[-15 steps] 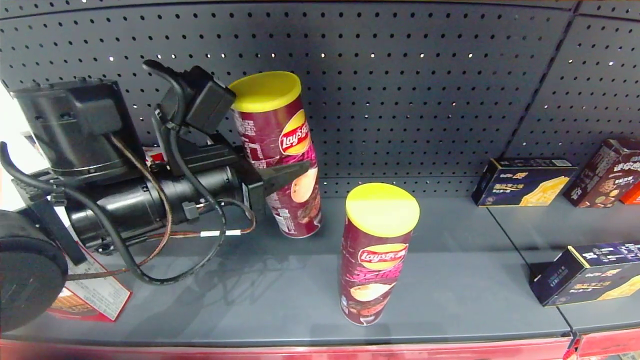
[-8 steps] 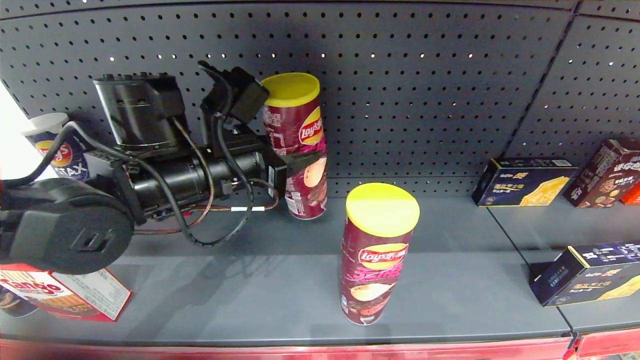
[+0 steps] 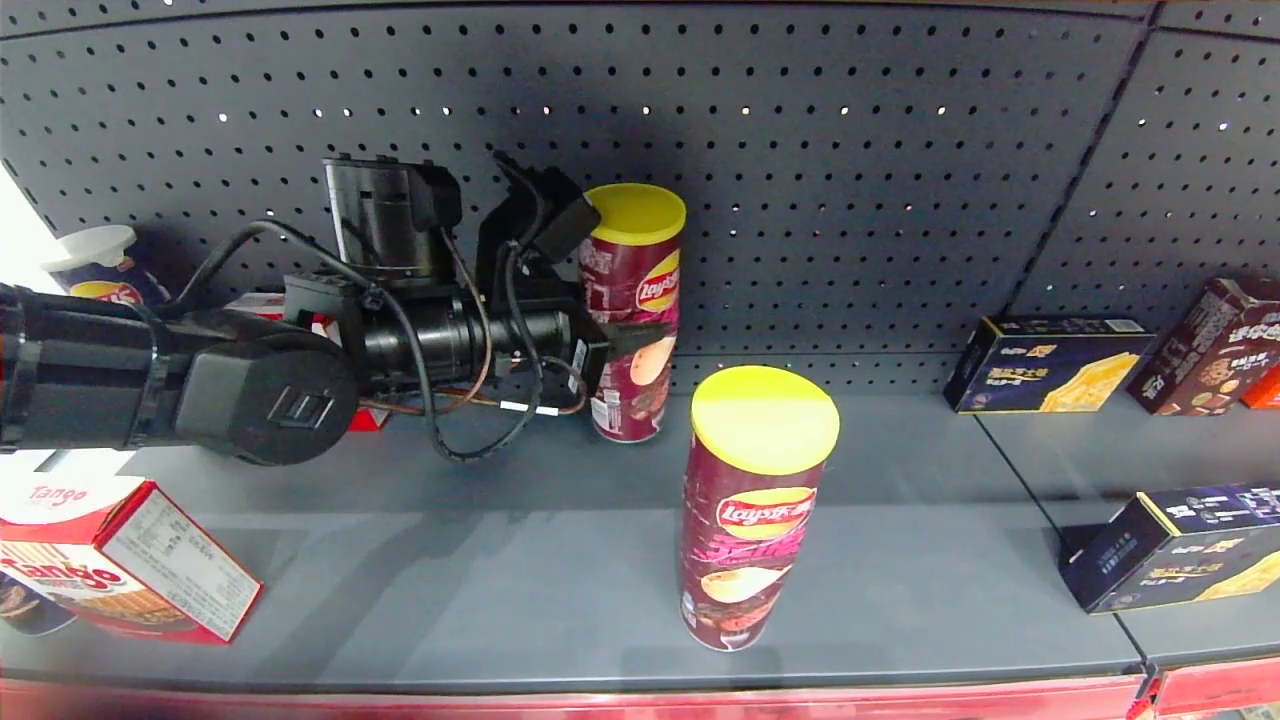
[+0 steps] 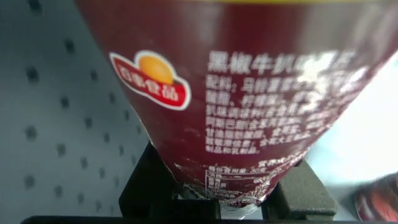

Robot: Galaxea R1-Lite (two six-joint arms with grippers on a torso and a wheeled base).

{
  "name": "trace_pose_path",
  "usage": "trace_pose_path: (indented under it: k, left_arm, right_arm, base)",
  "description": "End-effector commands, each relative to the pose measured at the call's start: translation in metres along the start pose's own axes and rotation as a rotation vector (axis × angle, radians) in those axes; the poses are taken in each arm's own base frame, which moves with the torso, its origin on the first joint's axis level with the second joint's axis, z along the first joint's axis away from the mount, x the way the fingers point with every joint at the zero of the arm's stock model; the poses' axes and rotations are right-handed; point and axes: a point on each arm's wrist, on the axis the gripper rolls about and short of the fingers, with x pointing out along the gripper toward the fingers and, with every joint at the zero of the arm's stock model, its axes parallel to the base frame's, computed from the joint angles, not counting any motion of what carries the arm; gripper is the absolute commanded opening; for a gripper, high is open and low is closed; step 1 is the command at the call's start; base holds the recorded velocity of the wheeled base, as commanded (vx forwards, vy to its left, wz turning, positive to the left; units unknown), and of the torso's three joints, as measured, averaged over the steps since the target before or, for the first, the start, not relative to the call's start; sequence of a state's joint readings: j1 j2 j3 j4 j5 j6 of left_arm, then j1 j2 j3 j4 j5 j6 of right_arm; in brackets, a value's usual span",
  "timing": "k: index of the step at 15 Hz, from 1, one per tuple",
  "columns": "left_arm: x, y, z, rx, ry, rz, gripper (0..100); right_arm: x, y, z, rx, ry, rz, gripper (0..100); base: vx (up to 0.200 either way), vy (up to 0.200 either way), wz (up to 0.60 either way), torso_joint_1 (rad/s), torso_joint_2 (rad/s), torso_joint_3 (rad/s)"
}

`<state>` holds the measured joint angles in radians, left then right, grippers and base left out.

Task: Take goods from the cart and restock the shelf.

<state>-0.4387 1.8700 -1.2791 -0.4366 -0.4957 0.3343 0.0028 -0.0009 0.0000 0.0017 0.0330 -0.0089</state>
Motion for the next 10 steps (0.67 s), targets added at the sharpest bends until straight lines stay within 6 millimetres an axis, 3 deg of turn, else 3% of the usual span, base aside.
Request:
trace_pose_path:
  k: [1, 10]
  left_arm:
    - [0.011, 0.001, -0.006, -0.034, -0.007, -0.061, 0]
    - [0.032, 0.006, -0.028, -0.068, -0.011, -0.072, 0]
  right_arm:
    - [0.000, 0.000, 0.000, 0.000, 0.002, 0.001, 100]
    - [0.000, 0.000, 0.000, 0.000, 0.002, 0.001, 100]
  base:
    - [0.000, 0.000, 0.00, 0.000, 0.00, 0.000]
    - [0.000, 0.000, 0.00, 0.000, 0.00, 0.000]
